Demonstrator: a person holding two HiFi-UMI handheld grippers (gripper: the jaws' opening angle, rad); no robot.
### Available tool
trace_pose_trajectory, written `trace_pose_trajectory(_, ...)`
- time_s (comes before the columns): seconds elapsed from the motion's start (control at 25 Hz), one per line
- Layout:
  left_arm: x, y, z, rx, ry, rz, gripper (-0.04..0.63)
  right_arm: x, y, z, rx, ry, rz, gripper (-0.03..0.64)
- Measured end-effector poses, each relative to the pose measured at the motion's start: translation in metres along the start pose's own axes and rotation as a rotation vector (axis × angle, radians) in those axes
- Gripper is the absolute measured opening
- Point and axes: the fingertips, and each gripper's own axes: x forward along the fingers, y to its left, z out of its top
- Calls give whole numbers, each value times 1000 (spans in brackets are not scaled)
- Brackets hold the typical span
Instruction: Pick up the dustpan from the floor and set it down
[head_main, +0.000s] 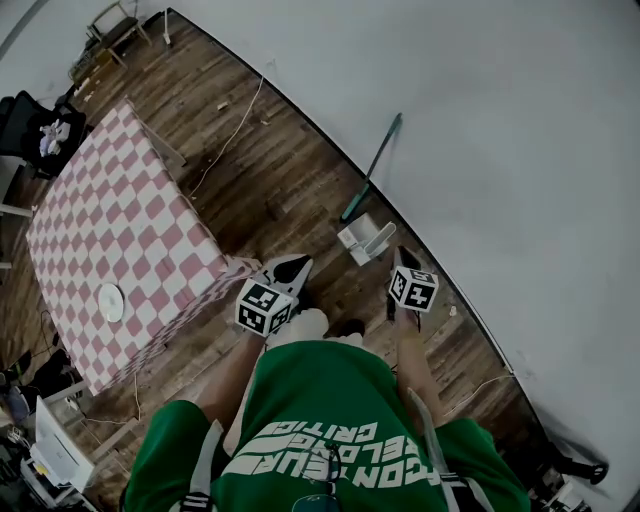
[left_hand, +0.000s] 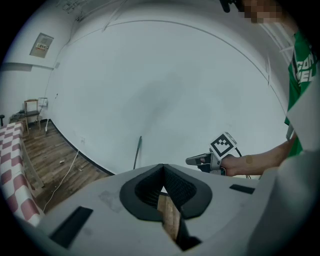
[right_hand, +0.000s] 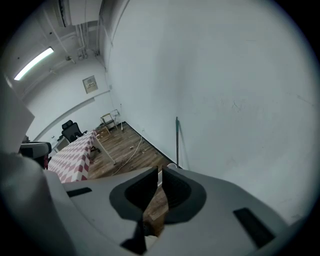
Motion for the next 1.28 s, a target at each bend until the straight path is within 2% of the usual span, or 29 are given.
trace_pose_trajectory(0.12,9,11,0,22,20,-44,5,20,9,4,4,4,-23,23)
trace_pose_trajectory(0.32,22,25,5,51,47,-113,5,37,14,1,20,32,-73,105)
trace_pose_trajectory(0.6,41,41,23,93,62,-168,5,46,10,-9,81,65,-139,165)
trace_pose_trajectory(0.88,84,59,43,135,85,-226,5,59,-4,-8,152,75,-187,186)
trace_pose_trajectory(1.28,151,78,75,227,163,-362,5,77,-24,2,288,89,-265,193)
